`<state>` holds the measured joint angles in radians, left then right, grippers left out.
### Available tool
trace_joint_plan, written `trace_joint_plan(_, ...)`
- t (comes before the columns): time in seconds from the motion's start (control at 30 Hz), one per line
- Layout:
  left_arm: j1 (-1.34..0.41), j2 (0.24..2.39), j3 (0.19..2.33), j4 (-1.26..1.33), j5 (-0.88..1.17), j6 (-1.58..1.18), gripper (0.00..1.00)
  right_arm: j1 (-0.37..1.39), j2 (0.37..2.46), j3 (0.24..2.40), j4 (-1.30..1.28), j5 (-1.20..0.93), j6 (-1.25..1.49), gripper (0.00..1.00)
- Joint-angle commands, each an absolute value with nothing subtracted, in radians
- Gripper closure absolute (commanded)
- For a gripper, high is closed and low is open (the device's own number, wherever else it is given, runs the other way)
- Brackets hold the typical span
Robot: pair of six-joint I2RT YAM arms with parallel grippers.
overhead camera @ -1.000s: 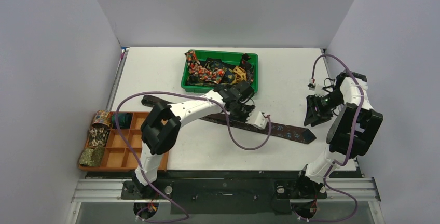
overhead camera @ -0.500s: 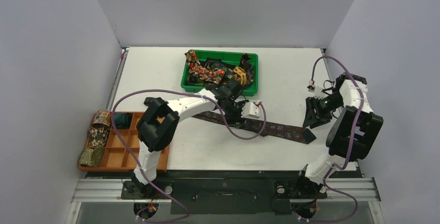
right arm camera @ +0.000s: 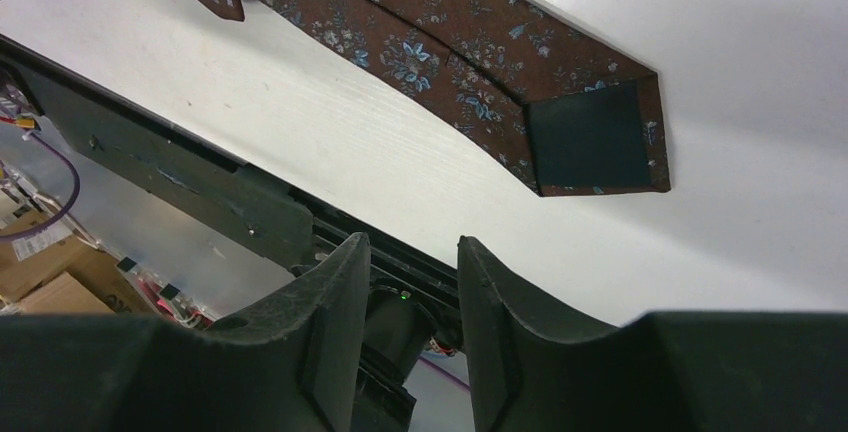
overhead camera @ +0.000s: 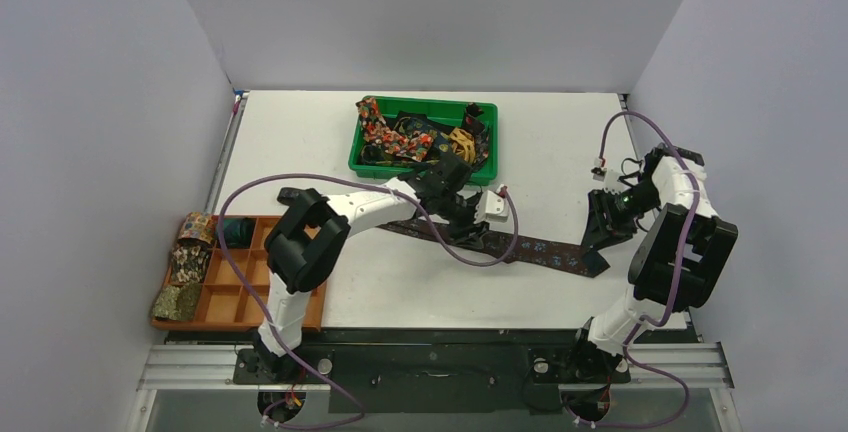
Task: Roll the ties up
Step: Flatten out the tie at the center of the board.
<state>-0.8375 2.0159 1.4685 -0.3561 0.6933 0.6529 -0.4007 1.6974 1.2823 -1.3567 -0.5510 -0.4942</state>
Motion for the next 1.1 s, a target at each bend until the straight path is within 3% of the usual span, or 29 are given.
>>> trace_joint_plan(0.0, -0.849, 2.082, 1.525, -0.268, 0.708, 0.601, 0.61, -0.378, 1.659, 1.288, -1.344, -0.576, -0.475, 0.67)
trace_joint_plan(0.3, -0.861, 2.147, 1.546, -0.313, 0.67, 0.645, 0.62, -0.307, 1.708, 1.305, -1.329, -0.555, -0.443, 0.72)
trace_joint_plan(0.57, -0.858, 2.108, 1.534, -0.344, 0.652, 0.639, 0.9, -0.218, 1.77, 1.299, -1.304, -0.465, -0.424, 0.79)
trace_joint_plan(0.77, -0.856, 2.022, 1.532, -0.359, 0.615, 0.624, 0.99, -0.171, 1.802, 1.317, -1.298, -0.463, -0.401, 0.81)
trace_joint_plan(1.07, -0.893, 1.933, 1.447, -0.327, 0.235, 0.734, 1.0, -0.167, 1.818, 1.326, -1.3, -0.554, -0.365, 0.82)
